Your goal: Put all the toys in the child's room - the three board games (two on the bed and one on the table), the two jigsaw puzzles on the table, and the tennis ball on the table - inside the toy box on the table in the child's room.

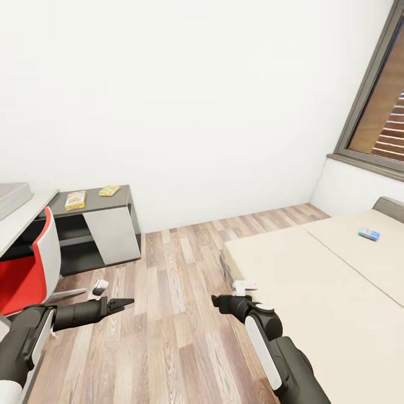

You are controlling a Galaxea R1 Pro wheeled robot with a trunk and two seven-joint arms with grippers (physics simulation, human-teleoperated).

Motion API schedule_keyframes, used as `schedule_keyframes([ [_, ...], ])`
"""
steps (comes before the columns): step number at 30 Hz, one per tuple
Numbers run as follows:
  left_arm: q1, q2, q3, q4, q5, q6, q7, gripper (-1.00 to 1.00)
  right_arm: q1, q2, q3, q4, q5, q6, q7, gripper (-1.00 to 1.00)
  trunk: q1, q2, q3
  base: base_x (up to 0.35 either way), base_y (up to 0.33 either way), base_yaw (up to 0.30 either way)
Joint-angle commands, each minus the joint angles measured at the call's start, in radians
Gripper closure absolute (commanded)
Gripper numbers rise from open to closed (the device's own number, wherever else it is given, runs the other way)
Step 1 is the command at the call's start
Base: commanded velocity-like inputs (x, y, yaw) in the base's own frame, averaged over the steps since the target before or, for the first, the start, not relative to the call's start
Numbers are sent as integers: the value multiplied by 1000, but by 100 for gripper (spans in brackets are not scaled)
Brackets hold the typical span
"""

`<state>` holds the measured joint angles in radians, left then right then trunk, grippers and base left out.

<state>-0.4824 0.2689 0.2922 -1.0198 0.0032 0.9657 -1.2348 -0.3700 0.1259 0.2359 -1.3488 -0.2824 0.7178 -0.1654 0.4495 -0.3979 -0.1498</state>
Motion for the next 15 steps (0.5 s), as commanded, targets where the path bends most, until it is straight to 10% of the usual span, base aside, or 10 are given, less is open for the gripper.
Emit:
schedule_keyframes([
  [1, -1, 0, 1, 0, 0, 10, -3, -100, 0, 0, 1, -1, -11, 3, -9, -100, 0, -2, -2, -18, 0, 0],
  [15, -1, 0, 1, 0, 0, 10, -3, -100, -1, -1, 1, -1, -11, 3, -8, -100, 0, -2, -2, -58, 0, 0],
])
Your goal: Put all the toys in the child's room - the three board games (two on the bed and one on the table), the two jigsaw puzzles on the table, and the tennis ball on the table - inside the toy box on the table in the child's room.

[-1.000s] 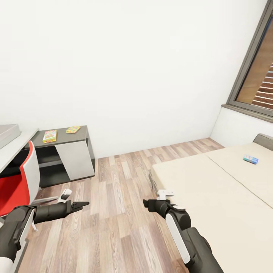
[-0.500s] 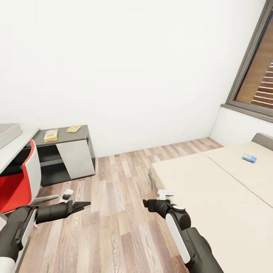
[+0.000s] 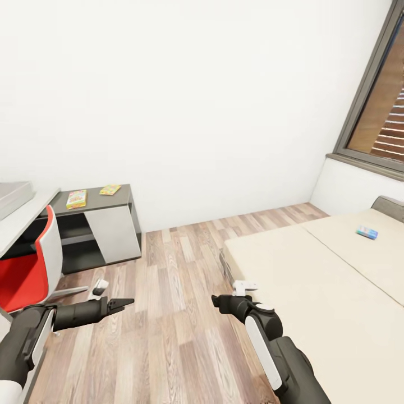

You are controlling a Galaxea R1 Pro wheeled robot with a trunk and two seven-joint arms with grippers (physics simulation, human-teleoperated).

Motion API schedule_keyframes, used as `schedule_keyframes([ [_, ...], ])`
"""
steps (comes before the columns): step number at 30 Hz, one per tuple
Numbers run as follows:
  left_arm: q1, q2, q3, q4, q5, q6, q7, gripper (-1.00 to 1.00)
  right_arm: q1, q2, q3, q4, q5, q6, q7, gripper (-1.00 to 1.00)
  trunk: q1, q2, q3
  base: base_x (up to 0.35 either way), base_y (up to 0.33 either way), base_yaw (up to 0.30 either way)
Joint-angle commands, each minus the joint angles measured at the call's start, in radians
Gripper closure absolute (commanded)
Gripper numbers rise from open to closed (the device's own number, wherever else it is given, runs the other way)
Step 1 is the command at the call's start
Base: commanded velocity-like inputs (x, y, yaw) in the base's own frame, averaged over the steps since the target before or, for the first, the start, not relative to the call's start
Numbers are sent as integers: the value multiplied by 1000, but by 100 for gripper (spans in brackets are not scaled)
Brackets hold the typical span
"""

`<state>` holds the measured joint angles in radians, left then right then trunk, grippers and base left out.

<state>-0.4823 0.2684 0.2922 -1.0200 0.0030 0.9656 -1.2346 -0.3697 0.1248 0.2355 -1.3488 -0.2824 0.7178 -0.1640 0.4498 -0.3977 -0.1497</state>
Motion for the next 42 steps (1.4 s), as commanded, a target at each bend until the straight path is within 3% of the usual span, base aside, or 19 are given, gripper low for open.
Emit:
schedule_keyframes([
  [1, -1, 0, 1, 0, 0, 10, -3, -100, -1, 0, 1, -1, -11, 3, -10, -100, 0, -2, -2, -226, 0, 0],
  [13, -1, 1, 4, 0, 0, 10, -3, -100, -2, -12, -12, 1, -24, 5, -9, -100, 0, -2, -2, -85, 50, 122],
  [22, -1, 2, 4, 0, 0, 10, -3, -100, -9, -15, -56, 69, -20, 4, -9, -100, 0, -2, -4, 80, 121, 228],
  [42, -1, 0, 1, 0, 0, 9, -2, -100, -15, -9, -62, 80, -13, 3, -9, -100, 0, -2, -28, -83, -46, 174],
])
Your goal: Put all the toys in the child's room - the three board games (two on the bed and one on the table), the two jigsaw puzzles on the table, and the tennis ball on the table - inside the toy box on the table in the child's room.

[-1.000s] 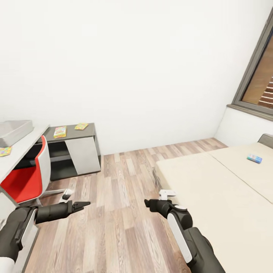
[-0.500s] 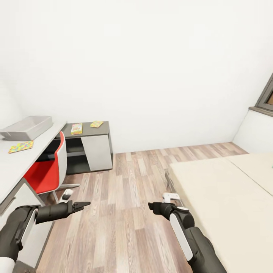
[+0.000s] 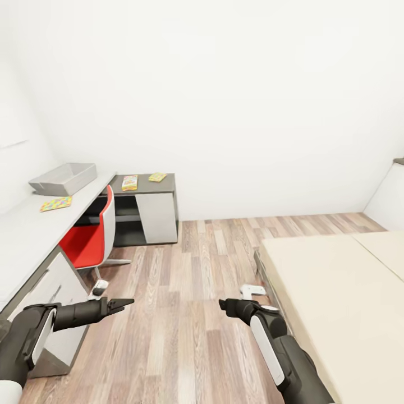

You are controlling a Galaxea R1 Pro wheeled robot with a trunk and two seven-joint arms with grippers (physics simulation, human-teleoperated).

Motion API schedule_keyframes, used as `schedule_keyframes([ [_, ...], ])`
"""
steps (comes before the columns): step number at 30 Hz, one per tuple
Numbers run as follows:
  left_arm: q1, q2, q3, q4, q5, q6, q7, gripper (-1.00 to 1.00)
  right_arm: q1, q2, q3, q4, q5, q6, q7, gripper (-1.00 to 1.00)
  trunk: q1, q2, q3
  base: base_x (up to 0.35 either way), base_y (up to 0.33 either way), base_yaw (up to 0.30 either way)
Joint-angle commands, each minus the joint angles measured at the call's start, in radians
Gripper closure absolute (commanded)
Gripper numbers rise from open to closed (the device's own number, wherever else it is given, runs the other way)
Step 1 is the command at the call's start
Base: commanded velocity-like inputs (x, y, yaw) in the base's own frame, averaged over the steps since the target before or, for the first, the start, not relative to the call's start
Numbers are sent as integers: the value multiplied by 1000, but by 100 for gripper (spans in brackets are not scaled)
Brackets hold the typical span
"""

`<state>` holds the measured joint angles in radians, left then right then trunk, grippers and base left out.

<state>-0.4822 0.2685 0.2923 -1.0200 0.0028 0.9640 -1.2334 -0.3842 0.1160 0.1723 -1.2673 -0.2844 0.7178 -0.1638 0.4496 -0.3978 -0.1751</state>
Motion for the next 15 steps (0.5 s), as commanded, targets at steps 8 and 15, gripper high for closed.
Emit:
schedule_keyframes([
  [8, -1, -2, 1, 0, 0, 10, -3, -100, -1, -1, 1, -1, -9, 3, -10, -100, 0, -2, -12, -20, -11, 174],
  [15, -1, -5, 0, 0, 0, 9, -3, -100, 0, -3, 2, -1, -9, 3, -10, -100, 0, -2, -21, -82, -40, 174],
])
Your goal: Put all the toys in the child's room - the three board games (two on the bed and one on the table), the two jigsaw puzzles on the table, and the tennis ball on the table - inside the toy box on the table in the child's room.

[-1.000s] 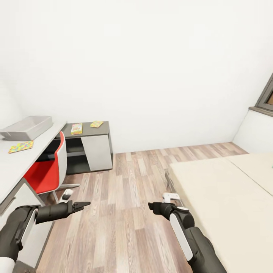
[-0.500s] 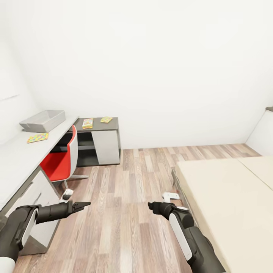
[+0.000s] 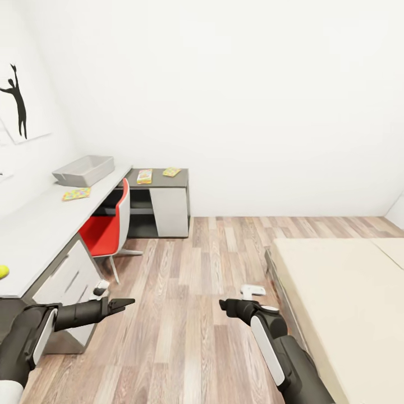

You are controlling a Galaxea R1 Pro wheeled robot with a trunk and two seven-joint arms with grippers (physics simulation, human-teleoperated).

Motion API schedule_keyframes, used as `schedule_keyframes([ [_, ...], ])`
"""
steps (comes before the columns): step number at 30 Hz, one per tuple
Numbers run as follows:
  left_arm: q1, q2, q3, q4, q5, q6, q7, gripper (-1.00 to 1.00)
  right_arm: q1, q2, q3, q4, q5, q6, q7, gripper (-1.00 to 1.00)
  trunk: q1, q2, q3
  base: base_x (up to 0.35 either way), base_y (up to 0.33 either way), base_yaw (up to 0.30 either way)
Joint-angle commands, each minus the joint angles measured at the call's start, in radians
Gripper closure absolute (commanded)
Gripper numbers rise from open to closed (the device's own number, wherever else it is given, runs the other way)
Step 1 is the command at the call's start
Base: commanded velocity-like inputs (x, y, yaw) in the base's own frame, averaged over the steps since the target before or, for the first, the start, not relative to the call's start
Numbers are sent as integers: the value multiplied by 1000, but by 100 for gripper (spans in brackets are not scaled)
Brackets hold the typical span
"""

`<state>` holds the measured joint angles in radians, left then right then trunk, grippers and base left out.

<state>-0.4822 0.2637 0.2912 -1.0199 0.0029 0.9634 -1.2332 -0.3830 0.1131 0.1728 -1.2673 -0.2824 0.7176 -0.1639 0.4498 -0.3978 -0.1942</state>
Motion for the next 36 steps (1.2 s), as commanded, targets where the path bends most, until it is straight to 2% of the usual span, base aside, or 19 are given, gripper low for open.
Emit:
schedule_keyframes([
  [1, -1, -3, 1, 0, 0, 10, -3, -100, -1, -1, 2, -1, -11, 1, -9, -100, 0, -2, -3, -198, -136, 174],
  [9, -1, -10, 1, 0, -3, 9, -3, -100, 0, 0, 8, -1, -11, -8, -9, -100, 0, -2, -10, -104, -86, 107],
  [36, -1, -15, -3, 0, -6, 9, -2, -100, 0, 1, 9, -1, -11, -9, -9, -100, 0, -2, -10, -31, -48, 3],
])
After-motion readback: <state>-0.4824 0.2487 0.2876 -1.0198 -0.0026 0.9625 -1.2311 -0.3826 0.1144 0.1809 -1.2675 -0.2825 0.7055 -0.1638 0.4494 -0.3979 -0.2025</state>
